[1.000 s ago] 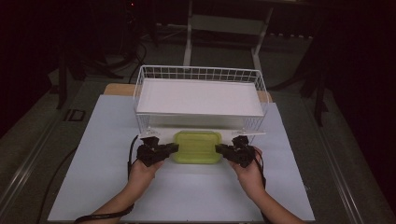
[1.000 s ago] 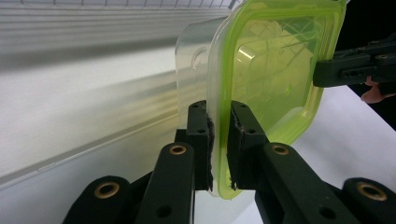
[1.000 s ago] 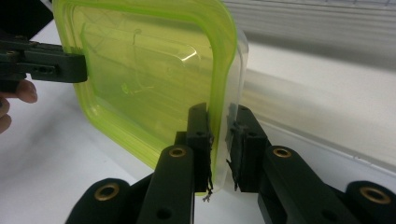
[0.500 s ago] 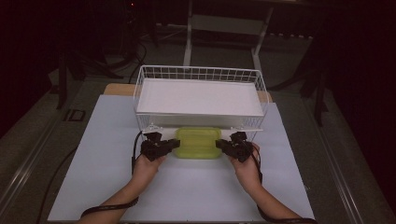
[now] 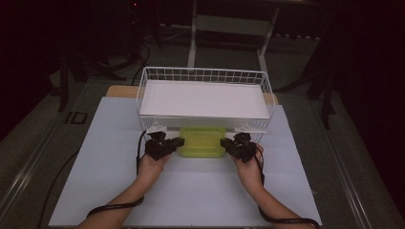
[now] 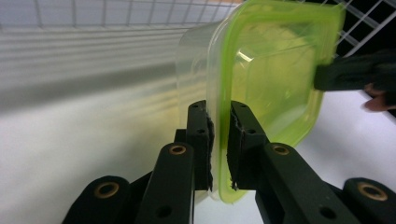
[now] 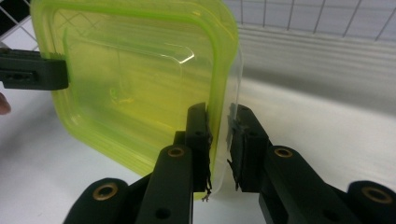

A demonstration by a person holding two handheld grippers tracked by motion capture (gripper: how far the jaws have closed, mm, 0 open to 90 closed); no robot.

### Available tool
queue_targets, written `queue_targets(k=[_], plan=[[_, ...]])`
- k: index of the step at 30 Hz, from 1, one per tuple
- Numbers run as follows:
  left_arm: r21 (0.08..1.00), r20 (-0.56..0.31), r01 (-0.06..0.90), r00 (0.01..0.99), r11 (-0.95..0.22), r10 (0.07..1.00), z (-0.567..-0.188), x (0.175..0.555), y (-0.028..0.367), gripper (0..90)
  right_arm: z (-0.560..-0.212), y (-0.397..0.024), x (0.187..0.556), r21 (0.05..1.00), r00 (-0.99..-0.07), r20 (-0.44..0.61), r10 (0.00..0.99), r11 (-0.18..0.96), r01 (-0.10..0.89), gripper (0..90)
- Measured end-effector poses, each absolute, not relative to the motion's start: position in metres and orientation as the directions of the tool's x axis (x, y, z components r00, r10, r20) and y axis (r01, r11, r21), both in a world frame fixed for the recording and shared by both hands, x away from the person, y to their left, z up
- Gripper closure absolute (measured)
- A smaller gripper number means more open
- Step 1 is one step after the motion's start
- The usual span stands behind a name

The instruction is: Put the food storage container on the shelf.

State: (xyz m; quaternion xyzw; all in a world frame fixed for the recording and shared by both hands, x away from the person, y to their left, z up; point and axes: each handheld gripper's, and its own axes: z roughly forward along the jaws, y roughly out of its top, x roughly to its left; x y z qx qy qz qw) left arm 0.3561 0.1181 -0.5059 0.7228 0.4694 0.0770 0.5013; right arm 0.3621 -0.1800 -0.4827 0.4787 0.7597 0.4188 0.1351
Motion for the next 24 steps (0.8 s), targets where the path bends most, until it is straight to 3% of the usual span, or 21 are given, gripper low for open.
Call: queue_targets(k=[24], plan=[[0.750,-0.439,0.662,0.502,-0.004,0.745,-0.508,0.357,0.117,79.7,-0.483,-0.180,0.364,0.737,-0.459,0.238,0.856,0.149,0.659,78.5]])
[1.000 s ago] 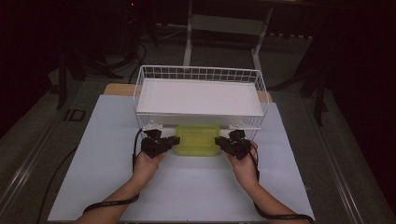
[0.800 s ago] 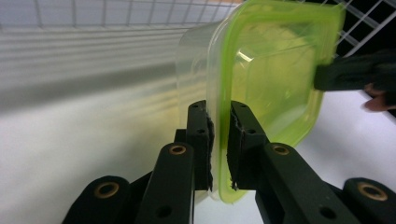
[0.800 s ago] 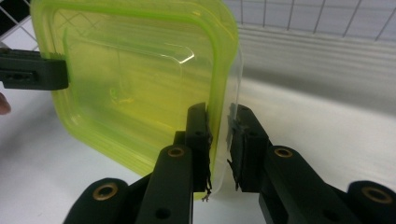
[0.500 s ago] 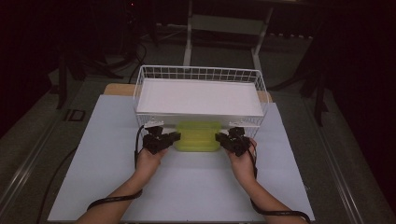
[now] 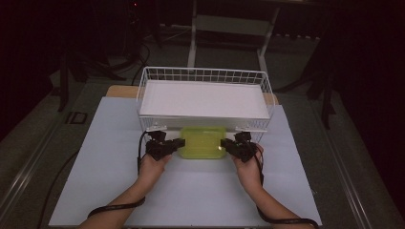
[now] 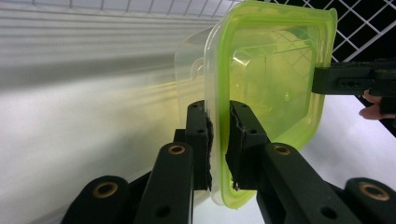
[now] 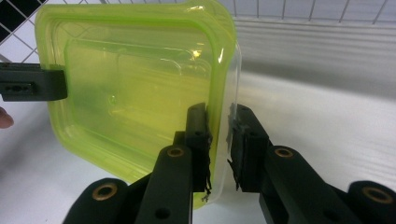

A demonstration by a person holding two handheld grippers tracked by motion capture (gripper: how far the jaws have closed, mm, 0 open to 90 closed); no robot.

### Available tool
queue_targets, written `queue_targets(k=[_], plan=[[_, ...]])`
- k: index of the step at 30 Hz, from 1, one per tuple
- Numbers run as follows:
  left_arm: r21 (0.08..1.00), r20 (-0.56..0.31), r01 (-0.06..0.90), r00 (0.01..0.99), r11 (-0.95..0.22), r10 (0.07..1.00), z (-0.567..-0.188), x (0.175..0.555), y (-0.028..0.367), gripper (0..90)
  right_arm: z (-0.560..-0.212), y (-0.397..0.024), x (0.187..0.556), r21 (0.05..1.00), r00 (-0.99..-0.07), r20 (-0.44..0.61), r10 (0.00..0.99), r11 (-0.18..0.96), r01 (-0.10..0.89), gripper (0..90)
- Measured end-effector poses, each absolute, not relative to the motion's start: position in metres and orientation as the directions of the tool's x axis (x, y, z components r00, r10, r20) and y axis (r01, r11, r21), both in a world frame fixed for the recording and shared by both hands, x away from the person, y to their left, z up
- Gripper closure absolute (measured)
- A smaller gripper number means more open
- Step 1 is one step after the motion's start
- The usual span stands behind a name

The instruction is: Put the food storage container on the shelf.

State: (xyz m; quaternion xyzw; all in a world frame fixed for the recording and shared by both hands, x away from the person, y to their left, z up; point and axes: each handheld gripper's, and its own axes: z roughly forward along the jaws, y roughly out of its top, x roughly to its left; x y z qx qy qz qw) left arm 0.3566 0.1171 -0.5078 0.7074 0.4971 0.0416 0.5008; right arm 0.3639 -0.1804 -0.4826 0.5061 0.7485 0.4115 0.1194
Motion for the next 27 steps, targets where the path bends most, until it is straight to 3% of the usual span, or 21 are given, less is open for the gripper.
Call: queue_targets(k=[15,19,20,24,25,27], plan=[[0.826,-0.344,0.563,0.528,-0.018,0.776,-0.515,0.368,0.111,70.0,-0.488,-0.176,0.370,0.781,-0.429,0.162,0.889,0.150,0.606,71.1],[0.836,-0.304,0.547,0.526,-0.043,0.794,-0.518,0.370,0.107,60.4,-0.491,-0.173,0.373,0.788,-0.413,0.150,0.898,0.144,0.599,67.0],[0.825,-0.339,0.565,0.518,-0.015,0.785,-0.519,0.372,0.108,58.1,-0.492,-0.172,0.374,0.788,-0.412,0.128,0.902,0.159,0.594,65.8],[0.825,-0.340,0.565,0.511,-0.011,0.789,-0.520,0.375,0.108,57.6,-0.493,-0.172,0.377,0.790,-0.411,0.140,0.901,0.148,0.594,65.0],[0.832,-0.310,0.554,0.506,-0.027,0.805,-0.520,0.374,0.106,52.1,-0.493,-0.171,0.377,0.791,-0.412,0.131,0.902,0.155,0.591,63.8],[0.829,-0.315,0.558,0.502,-0.024,0.805,-0.519,0.375,0.106,51.1,-0.493,-0.170,0.377,0.790,-0.412,0.130,0.902,0.157,0.592,63.1]])
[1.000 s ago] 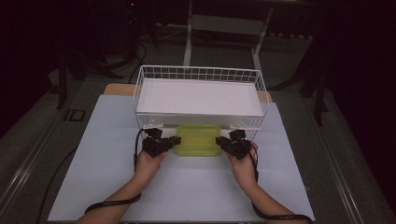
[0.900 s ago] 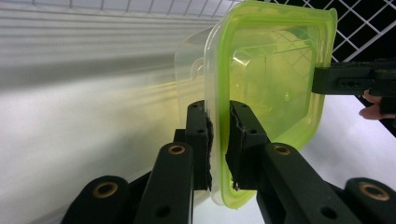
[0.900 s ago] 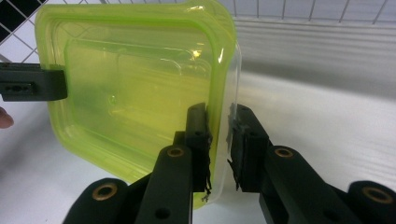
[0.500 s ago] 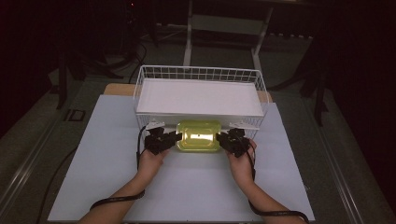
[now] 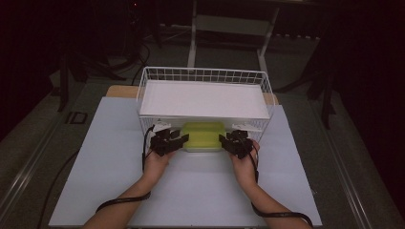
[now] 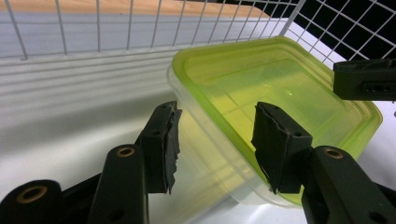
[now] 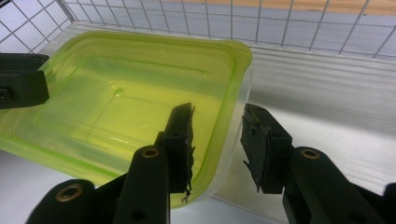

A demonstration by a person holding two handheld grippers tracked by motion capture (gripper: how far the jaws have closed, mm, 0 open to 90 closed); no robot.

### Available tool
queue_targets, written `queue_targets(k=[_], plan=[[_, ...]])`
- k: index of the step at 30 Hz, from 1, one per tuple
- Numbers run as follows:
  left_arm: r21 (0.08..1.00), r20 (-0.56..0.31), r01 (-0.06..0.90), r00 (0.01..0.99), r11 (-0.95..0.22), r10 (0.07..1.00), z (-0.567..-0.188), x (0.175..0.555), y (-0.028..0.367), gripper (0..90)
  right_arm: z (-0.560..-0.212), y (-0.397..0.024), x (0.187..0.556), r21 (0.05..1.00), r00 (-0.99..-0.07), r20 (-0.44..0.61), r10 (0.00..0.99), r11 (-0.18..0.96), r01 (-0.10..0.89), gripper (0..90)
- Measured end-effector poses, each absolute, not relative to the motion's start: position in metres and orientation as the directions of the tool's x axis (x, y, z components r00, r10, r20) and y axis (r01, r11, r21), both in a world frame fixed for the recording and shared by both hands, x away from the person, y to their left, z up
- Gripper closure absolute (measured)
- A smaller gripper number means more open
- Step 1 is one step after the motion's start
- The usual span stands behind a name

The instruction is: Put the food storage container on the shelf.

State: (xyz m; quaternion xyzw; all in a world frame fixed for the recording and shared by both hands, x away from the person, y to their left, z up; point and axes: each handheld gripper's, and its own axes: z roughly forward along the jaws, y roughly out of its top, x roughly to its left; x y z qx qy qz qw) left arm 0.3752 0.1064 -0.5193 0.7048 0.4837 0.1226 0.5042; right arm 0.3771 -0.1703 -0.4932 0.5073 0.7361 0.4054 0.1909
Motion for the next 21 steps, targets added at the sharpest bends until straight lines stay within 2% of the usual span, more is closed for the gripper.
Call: queue_targets(k=[9,12,13,17,20,21], plan=[[0.855,-0.284,0.517,0.524,-0.035,0.803,-0.506,0.362,0.112,49.3,-0.486,-0.169,0.364,0.813,-0.434,0.098,0.896,0.179,0.554,59.1],[0.855,-0.283,0.516,0.537,-0.044,0.794,-0.502,0.357,0.112,49.3,-0.483,-0.169,0.360,0.813,-0.439,0.106,0.892,0.177,0.555,58.5],[0.864,-0.250,0.498,0.561,-0.080,0.789,-0.498,0.349,0.111,49.3,-0.480,-0.170,0.354,0.814,-0.452,0.118,0.884,0.175,0.554,58.4],[0.866,-0.258,0.493,0.574,-0.077,0.777,-0.492,0.337,0.115,48.8,-0.475,-0.167,0.342,0.813,-0.480,0.127,0.868,0.186,0.552,58.9],[0.869,-0.260,0.489,0.580,-0.075,0.772,-0.489,0.331,0.119,45.7,-0.473,-0.166,0.334,0.814,-0.495,0.129,0.859,0.194,0.547,59.4],[0.871,-0.253,0.484,0.586,-0.082,0.769,-0.488,0.327,0.121,40.1,-0.473,-0.164,0.330,0.812,-0.503,0.142,0.853,0.190,0.552,61.4]])
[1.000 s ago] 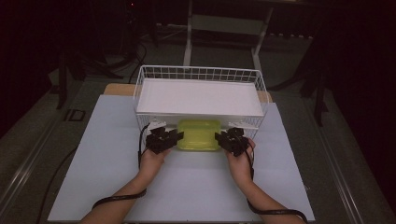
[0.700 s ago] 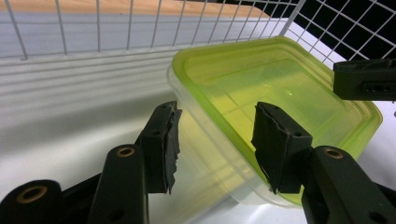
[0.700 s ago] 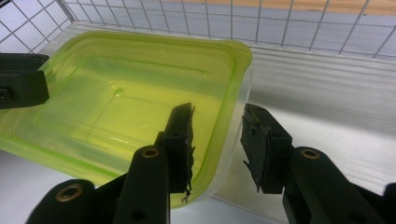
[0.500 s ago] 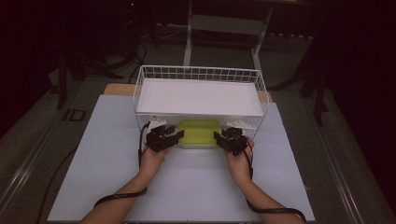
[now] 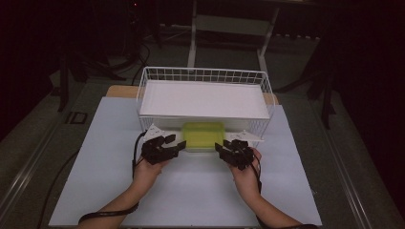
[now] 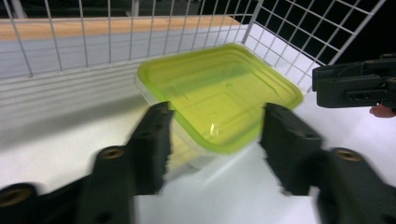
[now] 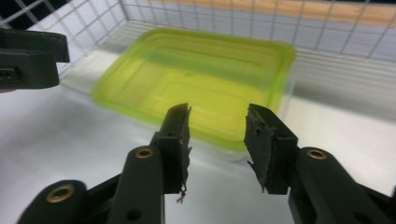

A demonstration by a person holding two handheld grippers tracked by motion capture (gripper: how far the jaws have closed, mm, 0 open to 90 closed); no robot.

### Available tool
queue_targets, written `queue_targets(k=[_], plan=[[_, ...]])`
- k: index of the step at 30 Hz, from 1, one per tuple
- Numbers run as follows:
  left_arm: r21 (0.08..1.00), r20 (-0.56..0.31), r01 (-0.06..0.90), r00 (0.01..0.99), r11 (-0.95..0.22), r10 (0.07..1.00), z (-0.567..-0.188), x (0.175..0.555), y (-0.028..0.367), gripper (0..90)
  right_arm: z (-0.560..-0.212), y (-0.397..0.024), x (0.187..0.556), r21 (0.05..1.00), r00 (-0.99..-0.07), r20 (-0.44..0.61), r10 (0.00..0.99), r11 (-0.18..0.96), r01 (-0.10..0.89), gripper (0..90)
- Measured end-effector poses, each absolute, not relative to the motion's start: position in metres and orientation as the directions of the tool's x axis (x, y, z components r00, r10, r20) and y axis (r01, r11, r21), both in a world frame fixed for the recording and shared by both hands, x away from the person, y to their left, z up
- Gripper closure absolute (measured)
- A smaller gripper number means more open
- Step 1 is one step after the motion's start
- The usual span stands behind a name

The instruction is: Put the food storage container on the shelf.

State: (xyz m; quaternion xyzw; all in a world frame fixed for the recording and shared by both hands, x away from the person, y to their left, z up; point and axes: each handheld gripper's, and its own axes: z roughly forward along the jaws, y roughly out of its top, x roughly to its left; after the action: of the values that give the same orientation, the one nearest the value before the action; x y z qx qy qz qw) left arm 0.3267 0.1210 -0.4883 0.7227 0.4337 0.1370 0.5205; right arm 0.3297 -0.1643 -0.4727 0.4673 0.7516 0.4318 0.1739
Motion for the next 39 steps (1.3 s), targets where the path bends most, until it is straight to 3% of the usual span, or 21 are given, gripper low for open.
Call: queue_targets(k=[4,6,7,8,15,20,31,34,39], plan=[[0.890,-0.229,0.442,0.643,-0.110,0.731,-0.493,0.319,0.130,20.9,-0.475,-0.158,0.320,0.791,-0.540,0.165,0.826,0.216,0.572,74.1],[0.888,-0.250,0.450,0.652,-0.100,0.715,-0.496,0.318,0.133,16.6,-0.476,-0.154,0.316,0.787,-0.561,0.153,0.813,0.244,0.567,83.1],[0.888,-0.250,0.450,0.652,-0.100,0.715,-0.496,0.318,0.133,15.0,-0.476,-0.154,0.316,0.787,-0.561,0.153,0.813,0.244,0.567,83.1],[0.891,-0.246,0.440,0.678,-0.114,0.692,-0.497,0.315,0.135,12.4,-0.478,-0.150,0.314,0.779,-0.571,0.152,0.807,0.258,0.572,89.8],[0.886,-0.263,0.446,0.709,-0.129,0.654,-0.497,0.300,0.140,2.4,-0.487,-0.141,0.313,0.760,-0.586,0.142,0.798,0.292,0.581,90.0],[0.899,-0.208,0.404,0.731,-0.168,0.650,-0.503,0.291,0.144,1.3,-0.496,-0.134,0.318,0.745,-0.586,0.116,0.802,0.320,0.586,90.0],[0.897,-0.180,0.396,0.733,-0.197,0.655,-0.508,0.290,0.141,0.0,-0.508,-0.123,0.329,0.741,-0.580,0.107,0.807,0.324,0.588,90.0],[0.904,-0.127,0.362,0.734,-0.226,0.667,-0.509,0.288,0.137,0.0,-0.511,-0.122,0.334,0.742,-0.568,0.116,0.815,0.308,0.595,90.0],[0.900,-0.138,0.373,0.734,-0.226,0.665,-0.511,0.288,0.136,0.0,-0.515,-0.120,0.342,0.737,-0.550,0.131,0.825,0.290,0.610,90.0]])
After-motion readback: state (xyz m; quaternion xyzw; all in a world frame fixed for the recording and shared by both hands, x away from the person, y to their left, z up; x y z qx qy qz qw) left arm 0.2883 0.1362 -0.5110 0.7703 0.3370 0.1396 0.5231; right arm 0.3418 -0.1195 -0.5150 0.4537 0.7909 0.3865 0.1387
